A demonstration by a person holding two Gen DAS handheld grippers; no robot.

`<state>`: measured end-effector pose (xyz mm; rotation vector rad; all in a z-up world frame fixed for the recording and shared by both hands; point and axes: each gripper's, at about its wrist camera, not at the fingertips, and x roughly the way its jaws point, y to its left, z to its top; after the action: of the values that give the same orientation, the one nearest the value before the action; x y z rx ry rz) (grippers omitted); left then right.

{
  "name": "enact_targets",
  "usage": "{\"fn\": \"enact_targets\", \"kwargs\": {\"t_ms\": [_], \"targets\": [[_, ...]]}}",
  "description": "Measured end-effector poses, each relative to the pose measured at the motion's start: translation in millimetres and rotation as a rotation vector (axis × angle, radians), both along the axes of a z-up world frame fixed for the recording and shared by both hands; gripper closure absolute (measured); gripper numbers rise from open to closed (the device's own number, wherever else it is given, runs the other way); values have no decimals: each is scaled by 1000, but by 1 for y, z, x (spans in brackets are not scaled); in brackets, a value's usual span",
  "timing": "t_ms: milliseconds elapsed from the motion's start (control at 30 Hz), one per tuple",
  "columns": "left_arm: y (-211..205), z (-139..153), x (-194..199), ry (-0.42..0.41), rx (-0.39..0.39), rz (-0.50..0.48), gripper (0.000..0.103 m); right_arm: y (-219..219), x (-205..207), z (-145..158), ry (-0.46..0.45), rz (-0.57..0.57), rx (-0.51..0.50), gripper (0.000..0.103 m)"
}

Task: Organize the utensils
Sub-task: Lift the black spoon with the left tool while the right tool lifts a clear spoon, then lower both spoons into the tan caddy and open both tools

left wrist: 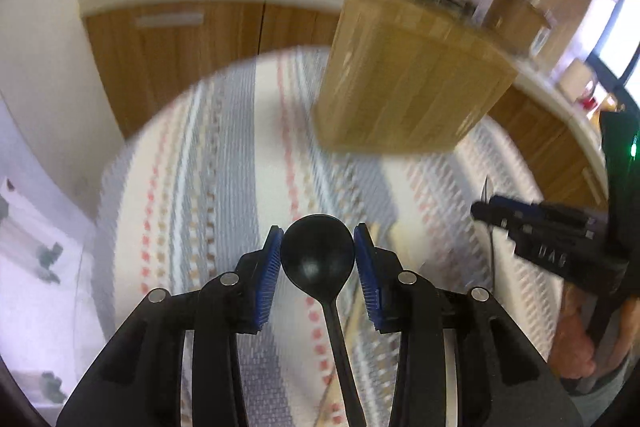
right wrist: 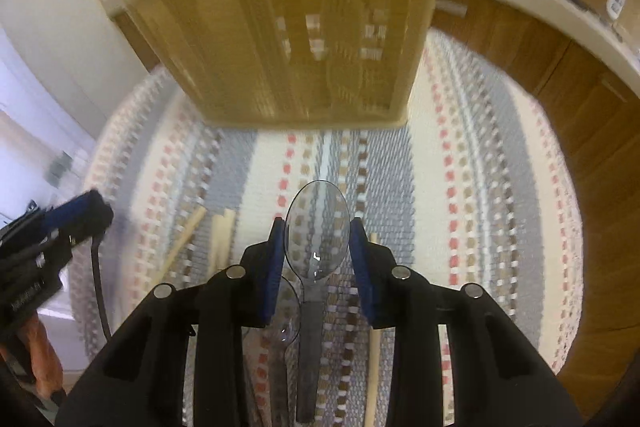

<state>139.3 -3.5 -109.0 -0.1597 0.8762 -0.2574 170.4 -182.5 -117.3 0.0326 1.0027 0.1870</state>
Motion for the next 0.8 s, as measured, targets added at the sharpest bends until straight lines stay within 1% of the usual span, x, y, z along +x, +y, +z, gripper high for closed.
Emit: {"fn": "enact_targets", "kwargs": {"t_ms": [100,167,233,267,333,467,567,700,800], "targets": [[-1,32,-10,-120,-30,1,69,-11,-14,26,-100,7,31,74],[-4,55,-14,-203,-29,8,69,-25,-27,47,-174,3,50,74],[-7,79,-15,-297,-23,17,69,-28,-30,72,-261,-8,71,74],[-9,89,-13,-330,-22,21,69,-30,-32,83,-289,-11,80,74],[-11,112,-6,-400,-32,28,68,-36,-36,108,-373,-28,98,74],[-18,146,14,-516,-32,53,68,-40,-21,145,-550,-104,82,74],[-24,160,32,-587,-39,82,68,-52,0,166,-626,-165,67,74],[-34,166,56,-669,-13,120,68,-63,36,172,-696,-236,63,74],[-41,159,77,-688,15,124,68,-69,64,171,-729,-275,65,74]]}}
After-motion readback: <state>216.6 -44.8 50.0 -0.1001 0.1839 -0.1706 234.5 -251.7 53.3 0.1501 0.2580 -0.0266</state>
